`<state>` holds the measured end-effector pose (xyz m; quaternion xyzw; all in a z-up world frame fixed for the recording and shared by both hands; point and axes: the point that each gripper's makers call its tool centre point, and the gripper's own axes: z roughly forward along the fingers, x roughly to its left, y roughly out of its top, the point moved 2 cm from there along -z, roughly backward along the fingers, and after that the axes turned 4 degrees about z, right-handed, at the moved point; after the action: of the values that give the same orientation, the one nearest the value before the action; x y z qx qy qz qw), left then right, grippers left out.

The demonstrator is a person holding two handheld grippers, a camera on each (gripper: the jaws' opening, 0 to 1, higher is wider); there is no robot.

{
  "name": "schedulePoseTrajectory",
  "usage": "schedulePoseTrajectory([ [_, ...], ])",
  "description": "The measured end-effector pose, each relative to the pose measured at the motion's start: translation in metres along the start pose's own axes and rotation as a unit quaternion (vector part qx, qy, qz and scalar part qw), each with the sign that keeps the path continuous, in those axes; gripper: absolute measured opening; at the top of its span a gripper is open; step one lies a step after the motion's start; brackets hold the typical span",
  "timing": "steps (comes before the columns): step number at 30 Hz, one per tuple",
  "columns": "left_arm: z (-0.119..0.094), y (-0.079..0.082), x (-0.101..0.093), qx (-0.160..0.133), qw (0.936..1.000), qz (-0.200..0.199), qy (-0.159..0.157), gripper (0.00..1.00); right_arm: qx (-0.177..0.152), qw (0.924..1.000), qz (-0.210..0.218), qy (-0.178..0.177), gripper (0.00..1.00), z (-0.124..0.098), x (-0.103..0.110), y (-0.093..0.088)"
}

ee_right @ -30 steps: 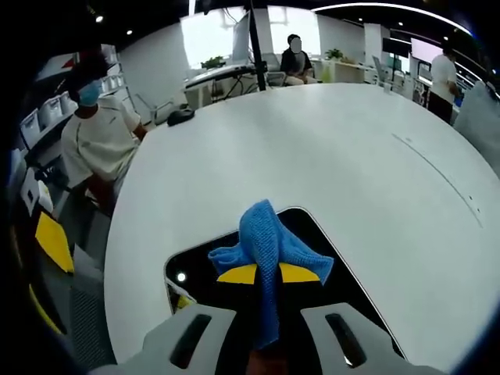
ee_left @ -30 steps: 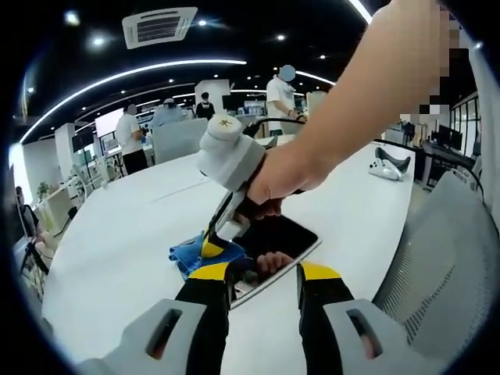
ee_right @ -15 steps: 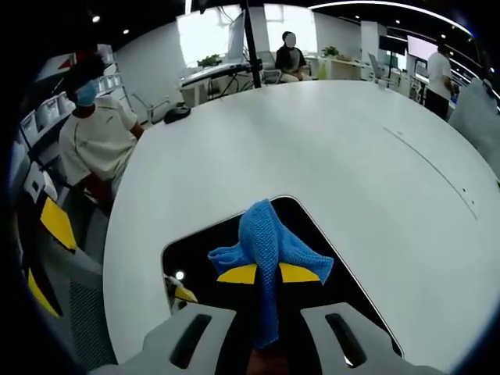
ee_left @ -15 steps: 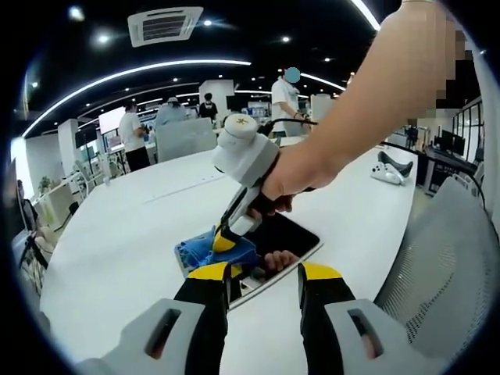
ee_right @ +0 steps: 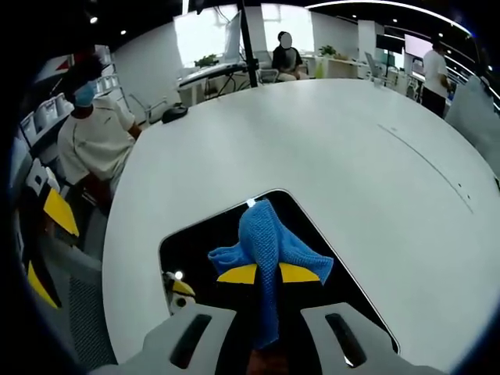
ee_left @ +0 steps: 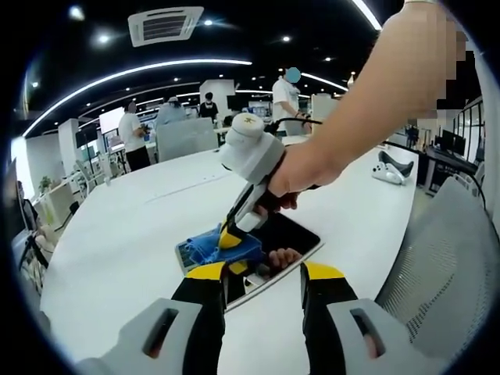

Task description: Wipe the mirror surface with the cleaning cloth until all visible marks leave the cleaned area.

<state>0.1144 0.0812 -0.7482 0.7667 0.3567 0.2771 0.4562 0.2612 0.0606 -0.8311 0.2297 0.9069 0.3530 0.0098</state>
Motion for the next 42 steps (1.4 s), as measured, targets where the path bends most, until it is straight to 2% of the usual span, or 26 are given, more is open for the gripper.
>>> schedulePoseTrajectory([
  [4,-0.001,0.001,0.000,-0.002,1.0000,-0.009,0.001,0.36,-0.001,1.0000,0.002,-0.002,0.04,-0.002,-0.002,-0.002],
  [5,-0.002,0.004,0.001,-0.011,0.9999,-0.010,0.003,0.37,-0.002,1.0000,0.004,-0.002,0.04,-0.003,-0.002,-0.003],
  [7,-0.002,0.008,-0.001,-0.024,0.9996,-0.015,-0.002,0.41,-0.002,1.0000,0.006,-0.003,0.04,-0.004,-0.003,-0.004],
  [12,-0.004,0.010,0.003,-0.026,0.9995,-0.017,0.009,0.49,0.000,1.0000,0.006,-0.004,0.04,-0.006,-0.004,-0.006],
  [22,-0.004,0.012,0.003,-0.029,0.9992,-0.025,0.008,0.53,0.001,0.9999,0.012,-0.007,0.04,-0.013,-0.009,-0.013],
  [42,-0.005,0.012,0.004,-0.026,0.9993,-0.025,0.012,0.53,-0.004,0.9998,0.018,-0.011,0.04,-0.021,-0.014,-0.020],
])
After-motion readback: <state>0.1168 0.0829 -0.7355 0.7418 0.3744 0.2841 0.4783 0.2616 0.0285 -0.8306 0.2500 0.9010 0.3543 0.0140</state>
